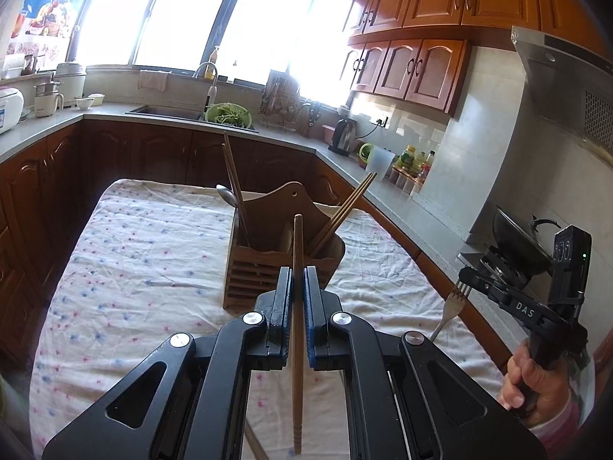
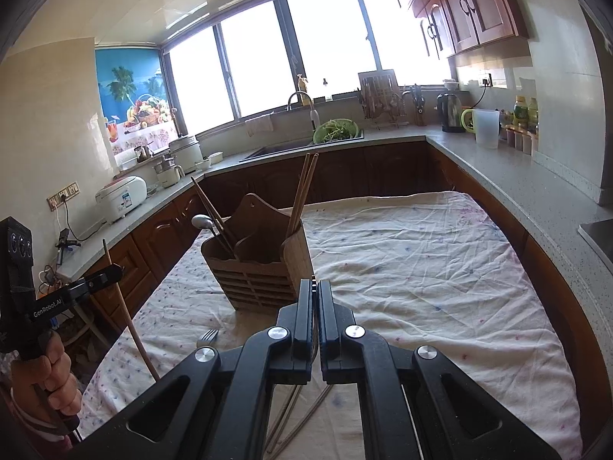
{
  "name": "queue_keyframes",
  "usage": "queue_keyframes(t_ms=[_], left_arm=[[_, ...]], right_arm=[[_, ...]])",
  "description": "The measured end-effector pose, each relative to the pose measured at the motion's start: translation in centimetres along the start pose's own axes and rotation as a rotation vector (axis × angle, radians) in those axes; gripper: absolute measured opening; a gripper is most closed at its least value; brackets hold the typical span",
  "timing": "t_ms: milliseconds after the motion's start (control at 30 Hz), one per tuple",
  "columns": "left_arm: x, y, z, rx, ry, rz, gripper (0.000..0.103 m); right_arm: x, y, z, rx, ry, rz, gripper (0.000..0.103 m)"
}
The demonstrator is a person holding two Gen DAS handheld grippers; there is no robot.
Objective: Organize utensils
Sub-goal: 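Lift the fork and chopstick and carry them toward the wooden holder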
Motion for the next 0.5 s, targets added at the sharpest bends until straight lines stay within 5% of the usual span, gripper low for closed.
queue_keyframes(t_ms=[500], left_arm=[[1.1,-1.2,4.3,-0.080,0.009,0.024,0.005]], right_arm=[[0.6,-2.1,3.7,-0.037,0.067,0.003,0.002]])
Point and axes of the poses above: each gripper's, at about its wrist camera, not at the fingertips, and y roughly against the way its jaws point, x to its left, z to its top, the point moved 3 cm from there along -y, roughly the way its jaws point, and after that the axes turned 14 degrees about z, right-handed, at the moved point
